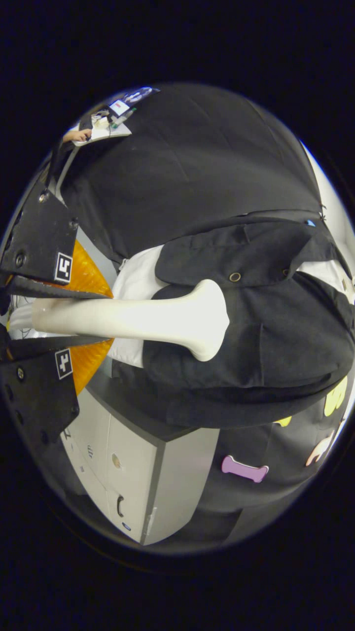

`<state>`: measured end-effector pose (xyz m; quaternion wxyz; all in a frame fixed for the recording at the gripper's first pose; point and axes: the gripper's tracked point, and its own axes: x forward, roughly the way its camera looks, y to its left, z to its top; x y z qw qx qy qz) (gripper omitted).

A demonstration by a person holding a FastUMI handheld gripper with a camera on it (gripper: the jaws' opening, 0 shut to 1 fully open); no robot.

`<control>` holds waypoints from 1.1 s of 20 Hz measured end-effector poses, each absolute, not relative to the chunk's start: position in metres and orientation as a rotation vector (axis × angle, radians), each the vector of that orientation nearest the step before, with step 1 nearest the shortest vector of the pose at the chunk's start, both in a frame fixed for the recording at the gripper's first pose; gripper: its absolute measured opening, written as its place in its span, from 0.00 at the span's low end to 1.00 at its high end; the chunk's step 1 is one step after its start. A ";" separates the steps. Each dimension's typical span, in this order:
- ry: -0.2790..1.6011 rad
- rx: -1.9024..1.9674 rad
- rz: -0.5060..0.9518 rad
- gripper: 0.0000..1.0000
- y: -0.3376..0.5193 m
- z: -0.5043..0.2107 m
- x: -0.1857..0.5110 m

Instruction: Iron the clothes twice with a garment steamer, once on the left side and once on the right side.

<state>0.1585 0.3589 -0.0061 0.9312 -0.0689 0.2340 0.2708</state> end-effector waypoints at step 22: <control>0.137 -0.086 0.715 0.35 0.467 0.186 0.085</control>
